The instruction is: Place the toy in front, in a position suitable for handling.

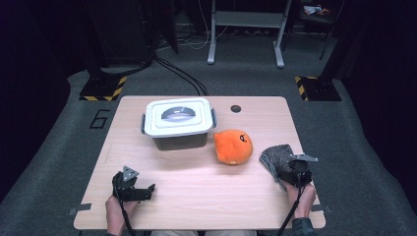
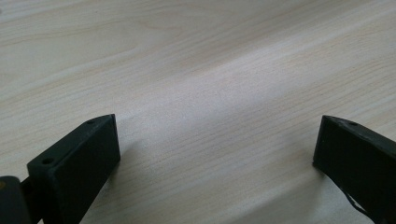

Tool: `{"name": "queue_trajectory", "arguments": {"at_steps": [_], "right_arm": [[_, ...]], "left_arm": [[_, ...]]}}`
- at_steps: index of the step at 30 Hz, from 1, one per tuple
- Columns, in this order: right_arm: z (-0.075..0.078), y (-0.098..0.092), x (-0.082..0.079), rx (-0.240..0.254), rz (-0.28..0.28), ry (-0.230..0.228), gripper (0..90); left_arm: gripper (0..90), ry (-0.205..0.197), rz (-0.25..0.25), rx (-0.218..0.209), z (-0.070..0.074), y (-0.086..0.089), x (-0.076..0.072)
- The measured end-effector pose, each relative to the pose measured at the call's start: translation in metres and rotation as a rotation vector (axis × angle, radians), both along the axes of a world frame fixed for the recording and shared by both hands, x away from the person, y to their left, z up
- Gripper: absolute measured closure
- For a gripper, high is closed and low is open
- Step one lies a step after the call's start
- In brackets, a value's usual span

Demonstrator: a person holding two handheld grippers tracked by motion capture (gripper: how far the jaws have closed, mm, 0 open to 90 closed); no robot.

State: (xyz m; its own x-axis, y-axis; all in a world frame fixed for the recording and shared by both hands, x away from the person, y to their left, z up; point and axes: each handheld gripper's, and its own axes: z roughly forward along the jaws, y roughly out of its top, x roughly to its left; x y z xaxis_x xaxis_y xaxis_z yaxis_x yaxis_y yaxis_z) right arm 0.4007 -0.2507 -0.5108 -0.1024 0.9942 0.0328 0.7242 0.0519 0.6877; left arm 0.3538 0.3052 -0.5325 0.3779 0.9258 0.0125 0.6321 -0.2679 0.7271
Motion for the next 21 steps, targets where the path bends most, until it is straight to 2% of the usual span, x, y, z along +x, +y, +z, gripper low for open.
{"name": "queue_trajectory", "arguments": {"at_steps": [1, 5, 8, 12, 14, 15, 21], "right_arm": [[-0.001, 0.0, 0.001, -0.002, 0.008, 0.002, 26.9], [-0.002, 0.0, 0.002, 0.001, 0.027, 0.014, 19.1], [-0.002, -0.003, 0.001, 0.012, 0.047, 0.002, 13.4], [0.004, -0.007, -0.008, 0.024, 0.079, -0.045, 6.4], [0.005, -0.008, -0.009, 0.023, 0.086, -0.049, 4.8], [0.007, -0.011, -0.016, 0.031, 0.103, -0.06, 0.7], [0.001, -0.018, -0.035, 0.047, 0.119, -0.077, 0.0]], "left_arm": [[0.0, 0.0, 0.0, 0.0, 0.0, 0.0, 0.0], [0.1, 0.0, -0.001, 0.002, 0.0, 0.0, 0.0], [0.1, 0.001, -0.002, 0.002, 0.0, 0.0, 0.0], [0.1, 0.0, -0.001, 0.002, 0.0, 0.0, 0.0], [0.1, 0.0, -0.001, 0.002, 0.0, 0.0, 0.0], [0.1, 0.001, -0.002, 0.003, 0.0, 0.0, 0.0], [0.0, 0.001, -0.002, 0.0, 0.0, 0.0, 0.0]]}}
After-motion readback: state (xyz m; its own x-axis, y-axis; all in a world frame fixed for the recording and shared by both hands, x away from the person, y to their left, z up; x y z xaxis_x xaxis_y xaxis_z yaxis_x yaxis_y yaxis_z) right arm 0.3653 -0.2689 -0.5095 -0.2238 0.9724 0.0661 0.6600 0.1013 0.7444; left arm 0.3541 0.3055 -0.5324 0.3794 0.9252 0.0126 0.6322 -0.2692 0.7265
